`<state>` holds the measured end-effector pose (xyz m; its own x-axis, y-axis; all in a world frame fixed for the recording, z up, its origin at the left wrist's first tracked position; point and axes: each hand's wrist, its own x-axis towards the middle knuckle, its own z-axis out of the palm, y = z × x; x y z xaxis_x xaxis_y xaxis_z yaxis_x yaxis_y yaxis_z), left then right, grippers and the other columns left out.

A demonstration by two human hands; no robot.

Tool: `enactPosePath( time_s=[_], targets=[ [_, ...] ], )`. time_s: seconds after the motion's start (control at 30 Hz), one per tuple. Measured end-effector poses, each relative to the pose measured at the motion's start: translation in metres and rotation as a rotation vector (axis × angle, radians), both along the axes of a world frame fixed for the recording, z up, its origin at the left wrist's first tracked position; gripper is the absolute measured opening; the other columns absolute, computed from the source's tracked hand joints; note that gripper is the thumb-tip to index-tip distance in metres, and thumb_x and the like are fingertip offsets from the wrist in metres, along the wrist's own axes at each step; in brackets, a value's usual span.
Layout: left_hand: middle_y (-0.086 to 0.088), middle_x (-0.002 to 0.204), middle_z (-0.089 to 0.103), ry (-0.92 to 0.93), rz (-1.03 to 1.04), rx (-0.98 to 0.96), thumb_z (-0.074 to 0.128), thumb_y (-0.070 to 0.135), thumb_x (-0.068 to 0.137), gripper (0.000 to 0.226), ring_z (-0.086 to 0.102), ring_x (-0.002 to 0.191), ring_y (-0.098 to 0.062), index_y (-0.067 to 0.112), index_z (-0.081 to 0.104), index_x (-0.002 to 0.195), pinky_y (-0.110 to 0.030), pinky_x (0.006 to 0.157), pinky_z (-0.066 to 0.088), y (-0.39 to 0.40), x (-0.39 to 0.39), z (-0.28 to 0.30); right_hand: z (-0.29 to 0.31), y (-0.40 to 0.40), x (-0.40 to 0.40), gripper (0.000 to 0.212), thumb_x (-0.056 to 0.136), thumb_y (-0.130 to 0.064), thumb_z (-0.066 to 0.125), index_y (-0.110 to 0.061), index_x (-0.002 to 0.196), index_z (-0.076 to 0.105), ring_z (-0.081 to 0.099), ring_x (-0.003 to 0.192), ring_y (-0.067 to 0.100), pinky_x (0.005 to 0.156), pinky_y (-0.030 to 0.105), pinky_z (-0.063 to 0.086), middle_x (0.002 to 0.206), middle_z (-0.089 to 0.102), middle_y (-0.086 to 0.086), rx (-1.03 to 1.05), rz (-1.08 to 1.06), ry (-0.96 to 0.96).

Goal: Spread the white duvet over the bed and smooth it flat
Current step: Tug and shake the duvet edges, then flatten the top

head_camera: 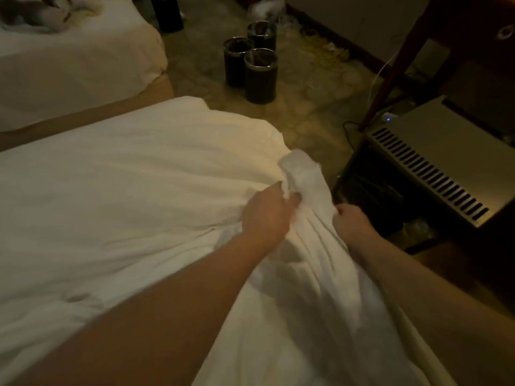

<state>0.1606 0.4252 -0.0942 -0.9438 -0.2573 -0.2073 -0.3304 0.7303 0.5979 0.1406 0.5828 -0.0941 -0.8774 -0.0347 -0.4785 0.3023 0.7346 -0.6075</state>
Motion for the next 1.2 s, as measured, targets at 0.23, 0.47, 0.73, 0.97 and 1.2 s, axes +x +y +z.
enactPosePath(
  time_s=[0.23,0.47,0.73,0.97,1.2],
  targets=[
    [-0.006,0.111,0.068,-0.024,0.152,0.389,0.048,0.061,0.093,0.053,0.061,0.111,-0.028,0.014,0.065,0.111,-0.037,0.099,0.045,-0.021,-0.033,0.000,-0.010,0.073,0.032,0.009,0.091,-0.038,0.063,-0.034,0.086,0.058,0.060,0.078,0.013,0.074,0.035,0.051,0.084,0.063,-0.009,0.143,0.145,0.043],
    [0.006,0.129,0.058,-0.147,-0.387,-0.256,0.054,0.090,0.061,0.094,0.057,0.113,-0.022,0.032,0.046,0.135,-0.037,0.092,0.044,0.027,-0.027,-0.038,-0.010,0.110,0.049,0.120,0.039,-0.095,0.059,-0.024,0.135,0.052,0.060,0.112,0.025,0.099,0.043,0.049,0.131,0.059,0.002,-0.266,-0.171,-0.238],
    [-0.010,0.111,0.064,0.026,-0.168,-0.407,0.047,0.043,0.098,0.031,0.061,0.105,-0.033,0.019,0.056,0.114,-0.037,0.086,0.043,0.026,-0.049,-0.068,-0.053,0.128,0.069,0.046,0.091,-0.067,0.043,-0.031,0.107,0.066,0.061,0.078,0.009,0.071,0.028,0.052,0.088,0.066,-0.012,0.320,0.046,0.032],
    [0.010,0.140,0.046,0.195,-1.380,-0.278,0.038,0.075,0.087,0.065,0.038,0.133,-0.013,0.043,0.034,0.144,-0.037,0.115,0.029,0.127,-0.030,-0.037,-0.030,0.153,0.100,0.087,0.073,-0.083,0.050,-0.035,0.143,0.030,0.044,0.131,0.021,0.112,0.043,0.035,0.143,0.044,-0.005,0.336,0.124,0.099],
    [0.007,0.081,0.067,-0.040,-1.293,-0.348,0.039,0.081,0.081,0.064,0.061,0.074,-0.013,0.028,0.071,0.095,-0.031,0.067,0.046,0.156,-0.046,-0.048,-0.037,0.233,0.181,0.009,0.096,-0.030,0.055,-0.035,0.095,0.063,0.059,0.063,0.001,0.059,0.020,0.049,0.073,0.062,-0.016,0.303,-0.209,0.085]
  ],
)
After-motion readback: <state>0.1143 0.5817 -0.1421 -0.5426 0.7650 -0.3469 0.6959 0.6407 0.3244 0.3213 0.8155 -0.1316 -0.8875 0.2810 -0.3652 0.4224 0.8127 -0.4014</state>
